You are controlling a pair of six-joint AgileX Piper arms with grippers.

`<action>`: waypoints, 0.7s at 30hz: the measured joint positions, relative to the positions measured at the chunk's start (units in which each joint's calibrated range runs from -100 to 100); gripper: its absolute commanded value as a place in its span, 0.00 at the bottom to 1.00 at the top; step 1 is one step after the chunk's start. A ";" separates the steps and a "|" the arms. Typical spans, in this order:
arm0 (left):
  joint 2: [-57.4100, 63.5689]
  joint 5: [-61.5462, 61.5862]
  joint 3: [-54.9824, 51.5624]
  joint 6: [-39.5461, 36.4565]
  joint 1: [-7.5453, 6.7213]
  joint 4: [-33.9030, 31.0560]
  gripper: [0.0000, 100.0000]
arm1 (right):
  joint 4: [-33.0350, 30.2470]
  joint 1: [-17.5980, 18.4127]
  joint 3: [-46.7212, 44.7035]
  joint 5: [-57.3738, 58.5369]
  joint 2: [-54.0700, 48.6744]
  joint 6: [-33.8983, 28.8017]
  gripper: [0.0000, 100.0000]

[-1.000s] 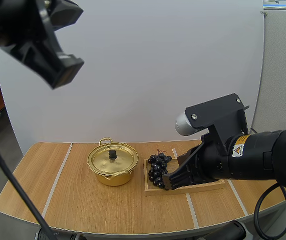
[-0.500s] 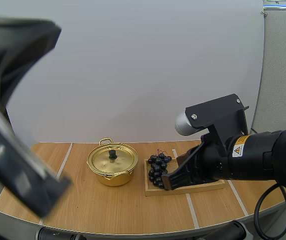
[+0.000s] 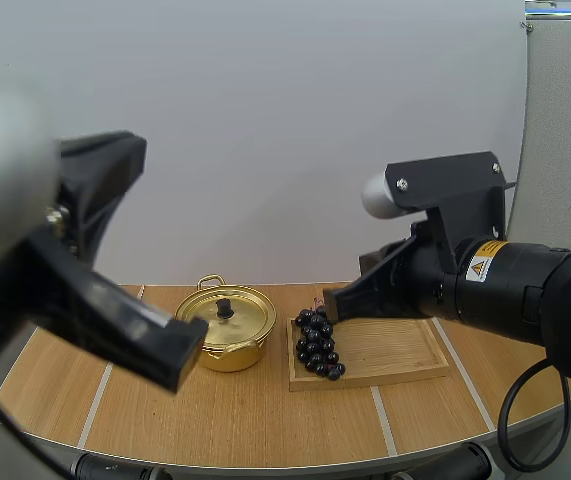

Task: Open the pot, put the pineapple inside, and close it

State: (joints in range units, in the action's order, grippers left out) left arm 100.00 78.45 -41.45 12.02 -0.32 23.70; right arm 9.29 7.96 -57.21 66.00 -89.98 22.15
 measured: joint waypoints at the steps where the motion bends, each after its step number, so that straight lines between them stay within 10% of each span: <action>1: 0.00 -1.51 -1.08 -0.76 0.00 -0.34 0.00 | 0.10 -0.08 0.00 -1.16 -0.64 0.00 0.00; 13: -0.21 -42.57 -28.98 -12.95 0.00 -8.85 0.00 | -1.26 -0.49 -2.33 -30.82 -9.73 0.00 0.00; 21: -0.21 -64.92 -43.15 -13.16 0.00 -9.64 0.00 | -5.24 -1.00 -20.54 -48.88 -9.60 0.10 0.00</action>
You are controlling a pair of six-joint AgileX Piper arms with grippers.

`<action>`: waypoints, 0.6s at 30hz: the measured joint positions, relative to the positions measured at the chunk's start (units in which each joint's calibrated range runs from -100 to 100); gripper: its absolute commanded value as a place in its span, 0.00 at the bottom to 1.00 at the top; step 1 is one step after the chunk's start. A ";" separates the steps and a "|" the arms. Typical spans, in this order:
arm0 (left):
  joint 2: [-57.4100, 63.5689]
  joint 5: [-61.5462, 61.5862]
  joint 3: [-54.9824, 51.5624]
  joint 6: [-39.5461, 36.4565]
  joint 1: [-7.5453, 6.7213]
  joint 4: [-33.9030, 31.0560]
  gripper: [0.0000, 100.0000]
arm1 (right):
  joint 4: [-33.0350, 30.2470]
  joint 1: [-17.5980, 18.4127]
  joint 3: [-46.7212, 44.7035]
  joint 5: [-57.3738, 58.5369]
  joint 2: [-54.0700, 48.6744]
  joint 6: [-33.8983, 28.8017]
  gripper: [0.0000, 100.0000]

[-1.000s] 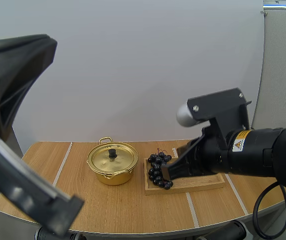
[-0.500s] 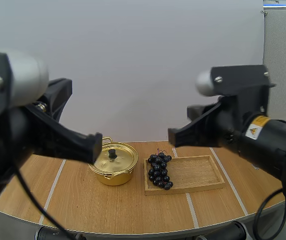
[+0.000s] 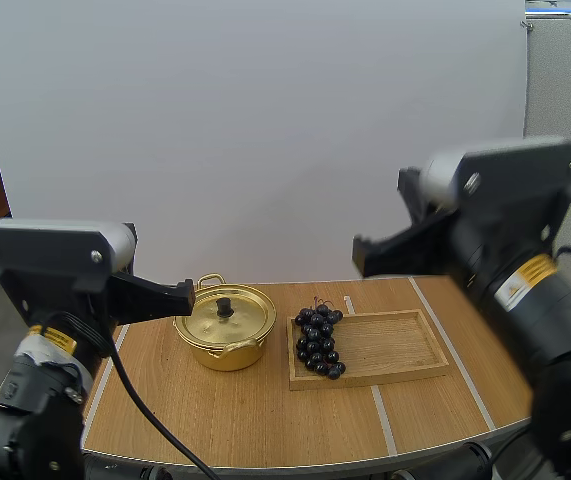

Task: Open the pot, put the pineapple inside, and close it

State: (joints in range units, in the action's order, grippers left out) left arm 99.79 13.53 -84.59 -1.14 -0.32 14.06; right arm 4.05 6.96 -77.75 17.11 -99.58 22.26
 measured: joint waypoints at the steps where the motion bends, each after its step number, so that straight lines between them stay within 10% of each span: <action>1: 0.00 -2.22 -1.79 0.00 0.00 -0.15 0.00 | -0.14 0.00 -2.43 -1.30 0.00 0.00 0.00; 9: -0.11 -19.58 -14.29 0.00 0.00 -0.23 0.00 | -0.37 0.00 -16.18 -3.36 0.00 0.00 0.00; 18: -0.11 -12.56 -15.13 -2.44 0.00 1.61 0.00 | -0.30 -0.89 -21.93 -1.98 0.00 0.00 0.00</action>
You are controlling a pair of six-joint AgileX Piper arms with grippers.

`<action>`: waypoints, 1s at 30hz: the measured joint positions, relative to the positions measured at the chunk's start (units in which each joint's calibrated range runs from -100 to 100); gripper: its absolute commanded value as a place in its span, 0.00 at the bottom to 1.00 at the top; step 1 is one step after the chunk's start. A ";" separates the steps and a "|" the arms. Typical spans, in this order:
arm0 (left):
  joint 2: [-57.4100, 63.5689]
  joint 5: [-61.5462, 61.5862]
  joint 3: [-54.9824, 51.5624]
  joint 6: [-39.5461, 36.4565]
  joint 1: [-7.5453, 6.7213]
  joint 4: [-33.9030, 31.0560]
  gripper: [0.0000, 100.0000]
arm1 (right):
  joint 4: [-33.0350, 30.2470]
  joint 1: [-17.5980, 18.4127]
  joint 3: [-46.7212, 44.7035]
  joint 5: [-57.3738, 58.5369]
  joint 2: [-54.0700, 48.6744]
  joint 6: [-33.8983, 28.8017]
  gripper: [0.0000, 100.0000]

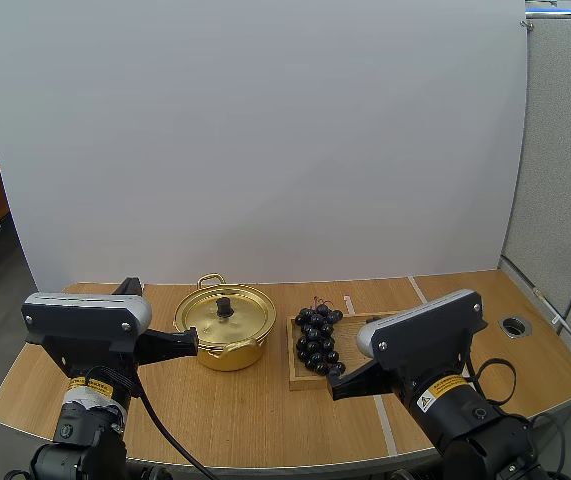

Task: Open the pot, put the pineapple inside, and close it

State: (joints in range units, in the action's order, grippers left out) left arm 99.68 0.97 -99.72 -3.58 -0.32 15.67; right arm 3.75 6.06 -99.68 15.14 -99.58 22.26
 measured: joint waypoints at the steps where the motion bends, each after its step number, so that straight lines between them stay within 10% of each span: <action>1: 0.00 1.58 0.00 -0.27 0.00 0.13 0.00 | 0.02 -0.17 -0.10 0.24 0.00 0.00 0.00; 30: 0.00 30.88 -0.15 -6.61 0.00 -6.30 0.00 | 0.97 -1.83 -0.32 16.38 0.00 -0.10 0.00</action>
